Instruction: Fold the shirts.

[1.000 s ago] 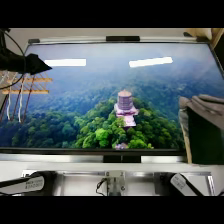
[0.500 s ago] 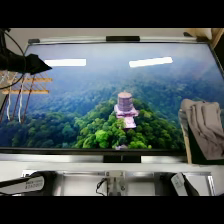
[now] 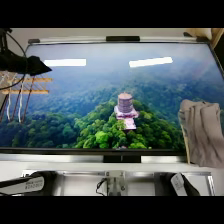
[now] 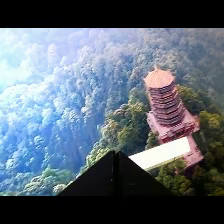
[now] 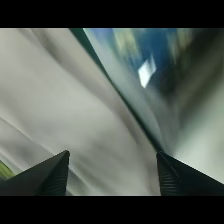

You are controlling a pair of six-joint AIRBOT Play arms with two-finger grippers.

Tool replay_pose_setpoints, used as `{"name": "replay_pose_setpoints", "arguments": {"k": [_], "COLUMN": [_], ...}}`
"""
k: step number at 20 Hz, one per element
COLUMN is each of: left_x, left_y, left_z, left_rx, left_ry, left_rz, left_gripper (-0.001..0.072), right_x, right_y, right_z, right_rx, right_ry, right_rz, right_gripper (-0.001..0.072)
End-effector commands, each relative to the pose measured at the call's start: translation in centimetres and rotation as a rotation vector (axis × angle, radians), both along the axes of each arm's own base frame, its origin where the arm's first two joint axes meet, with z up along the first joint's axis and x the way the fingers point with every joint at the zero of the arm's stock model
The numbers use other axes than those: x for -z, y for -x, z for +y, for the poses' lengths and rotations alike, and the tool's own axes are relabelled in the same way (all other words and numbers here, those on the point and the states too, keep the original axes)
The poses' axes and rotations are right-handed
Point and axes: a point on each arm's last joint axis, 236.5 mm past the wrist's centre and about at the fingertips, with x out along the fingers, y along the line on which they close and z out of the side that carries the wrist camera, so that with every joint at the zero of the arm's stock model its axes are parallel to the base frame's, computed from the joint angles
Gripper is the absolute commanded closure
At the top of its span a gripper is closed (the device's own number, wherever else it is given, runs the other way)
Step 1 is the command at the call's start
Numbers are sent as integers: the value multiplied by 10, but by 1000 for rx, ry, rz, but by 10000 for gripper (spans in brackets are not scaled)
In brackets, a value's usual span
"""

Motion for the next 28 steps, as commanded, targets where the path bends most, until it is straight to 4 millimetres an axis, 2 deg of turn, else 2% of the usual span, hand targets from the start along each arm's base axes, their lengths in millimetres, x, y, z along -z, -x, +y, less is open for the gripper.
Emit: {"name": "replay_pose_setpoints", "arguments": {"k": [1, 2, 3, 4, 5, 6, 7, 8, 9, 11, 13, 15, 20, 28], "left_x": [29, 34, 40, 47, 56, 65, 76, 84, 93, 115, 136, 145, 142, 141], "left_y": [3, 6, 12, 19, 24, 30, 36, 37, 39, 51, 60, 64, 51, 47], "left_z": [45, 51, 49, 40, 28, 20, 16, 14, 14, 7, -4, -6, -8, -8], "left_rx": [-122, -138, -134, -105, -73, -70, -82, -76, -68, -67, -49, -43, -58, -62], "left_ry": [-371, -482, -563, -590, -591, -579, -569, -561, -554, -497, -440, -433, -418, -414], "left_rz": [59, 72, 98, 126, 164, 210, 267, 292, 308, 381, 429, 445, 389, 376], "left_gripper": [678, 678, 677, 669, 458, 89, -7, -7, -6, -5, -5, -4, -5, -5], "right_x": [-125, -126, -106, -75, -33, 5, 42, 69, 88, 105, 103, 103, 103, 103], "right_y": [-131, -159, -180, -192, -197, -193, -181, -168, -156, -150, -153, -151, -152, -152], "right_z": [60, 104, 153, 196, 241, 277, 311, 336, 351, 359, 361, 360, 360, 360], "right_rx": [-297, -419, -524, -588, -648, -695, -739, -773, -793, -762, -736, -737, -737, -737], "right_ry": [174, 143, 80, 8, -80, -161, -256, -334, -390, -424, -438, -437, -437, -437], "right_rz": [-469, -482, -431, -343, -220, -95, 42, 152, 241, 306, 290, 295, 294, 294], "right_gripper": [163, 163, 163, 161, 153, 153, 153, 153, 153, 153, 153, 153, 153, 153]}}
